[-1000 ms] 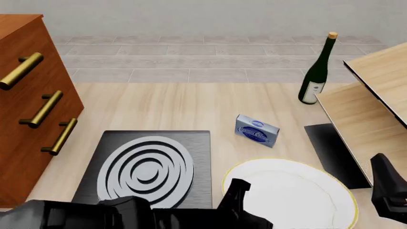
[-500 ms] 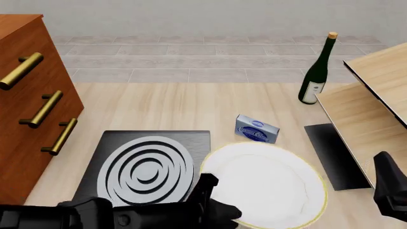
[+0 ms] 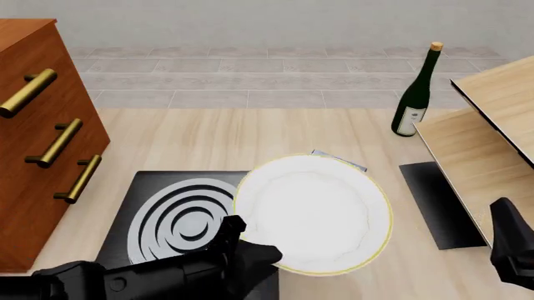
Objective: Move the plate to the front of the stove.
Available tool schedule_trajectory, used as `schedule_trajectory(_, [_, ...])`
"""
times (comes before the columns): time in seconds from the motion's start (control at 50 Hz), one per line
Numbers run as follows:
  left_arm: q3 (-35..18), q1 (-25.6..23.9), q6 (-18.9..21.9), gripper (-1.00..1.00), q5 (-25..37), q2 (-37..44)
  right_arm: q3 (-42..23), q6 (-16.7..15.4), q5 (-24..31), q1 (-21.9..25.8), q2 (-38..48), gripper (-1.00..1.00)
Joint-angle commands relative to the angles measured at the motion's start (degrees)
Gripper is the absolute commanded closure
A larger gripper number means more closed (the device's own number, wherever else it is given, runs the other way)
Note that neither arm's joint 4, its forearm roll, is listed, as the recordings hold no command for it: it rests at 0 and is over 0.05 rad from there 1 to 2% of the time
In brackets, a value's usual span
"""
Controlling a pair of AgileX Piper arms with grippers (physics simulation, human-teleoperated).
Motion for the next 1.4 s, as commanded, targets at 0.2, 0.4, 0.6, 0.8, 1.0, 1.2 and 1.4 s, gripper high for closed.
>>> schedule_trajectory(0.2, [6.05,5.38,9.39,1.0,-14.71,0.8,-4.23,4.12,3.94,4.24,0.0,-1.0])
schedule_trajectory(0.4, [6.46,5.63,11.73,1.0,-20.39,2.44,-9.21,10.51,9.34,8.23,0.01,-1.0])
schedule_trajectory(0.6, [5.37,4.46,12.62,1.0,-22.69,2.61,-14.39,13.46,14.07,13.63,0.0,-1.0])
schedule_trajectory(0.8, [5.18,3.76,12.87,1.0,-24.19,3.3,-13.53,19.24,15.03,19.31,0.0,-1.0])
schedule_trajectory(1.0, [4.74,3.07,12.84,1.0,-24.74,3.39,-13.37,21.9,16.37,21.58,0.01,-1.0])
schedule_trajectory(1.2, [4.61,2.65,12.99,1.0,-25.05,3.27,-12.44,24.29,15.85,22.16,0.01,-1.0])
schedule_trajectory(1.4, [4.26,1.97,12.86,1.0,-24.83,2.79,-11.06,26.0,14.94,22.81,0.05,-1.0])
